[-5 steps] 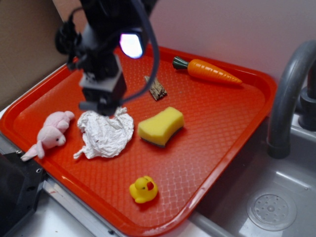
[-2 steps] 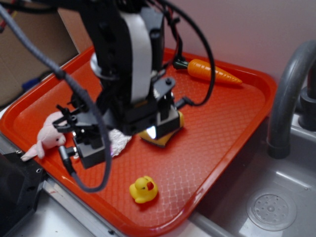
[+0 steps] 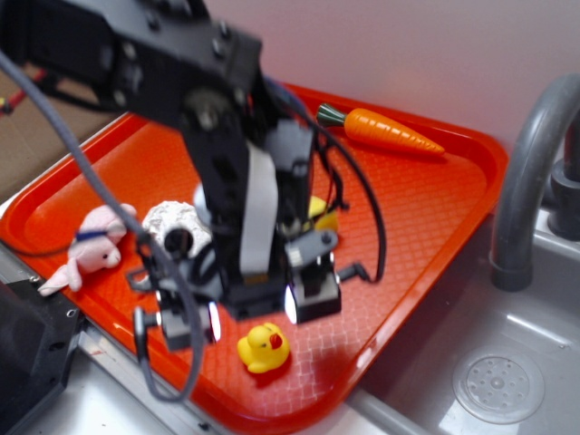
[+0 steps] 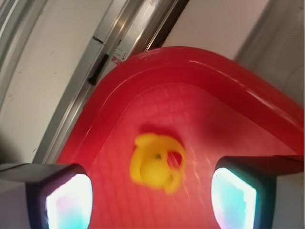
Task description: Grab the yellow duck.
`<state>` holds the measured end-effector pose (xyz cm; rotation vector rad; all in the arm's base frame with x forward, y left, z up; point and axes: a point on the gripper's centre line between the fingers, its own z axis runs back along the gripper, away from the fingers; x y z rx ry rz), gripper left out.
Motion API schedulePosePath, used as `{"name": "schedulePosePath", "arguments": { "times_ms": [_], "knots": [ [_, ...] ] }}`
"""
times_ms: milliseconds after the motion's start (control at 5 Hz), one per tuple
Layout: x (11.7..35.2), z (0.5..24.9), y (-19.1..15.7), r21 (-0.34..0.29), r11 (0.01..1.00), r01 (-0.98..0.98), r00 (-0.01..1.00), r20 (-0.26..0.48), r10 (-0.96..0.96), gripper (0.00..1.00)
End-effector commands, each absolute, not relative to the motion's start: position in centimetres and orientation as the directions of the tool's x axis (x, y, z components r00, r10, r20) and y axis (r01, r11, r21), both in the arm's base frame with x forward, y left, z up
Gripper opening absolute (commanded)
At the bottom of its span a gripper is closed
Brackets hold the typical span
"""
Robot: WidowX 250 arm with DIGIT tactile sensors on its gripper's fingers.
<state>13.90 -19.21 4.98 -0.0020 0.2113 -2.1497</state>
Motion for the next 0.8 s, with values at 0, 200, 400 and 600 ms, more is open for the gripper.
{"name": "schedulePosePath", "arguments": {
  "times_ms": [0,200,400,600],
  "knots": [
    [12.3,2.1,-17.5,-0.057,-0.426,0.903,-0.428,-0.024,-0.903,1.0],
    [12.6,1.1,-17.2,0.018,-0.328,0.945,-0.328,0.073,-0.942,0.0],
    [12.8,1.9,-16.7,0.063,-0.244,0.968,-0.25,0.107,-0.962,0.0],
    [13.2,2.6,-16.5,0.066,-0.103,0.992,-0.111,0.128,-0.986,0.0]
  ]
}}
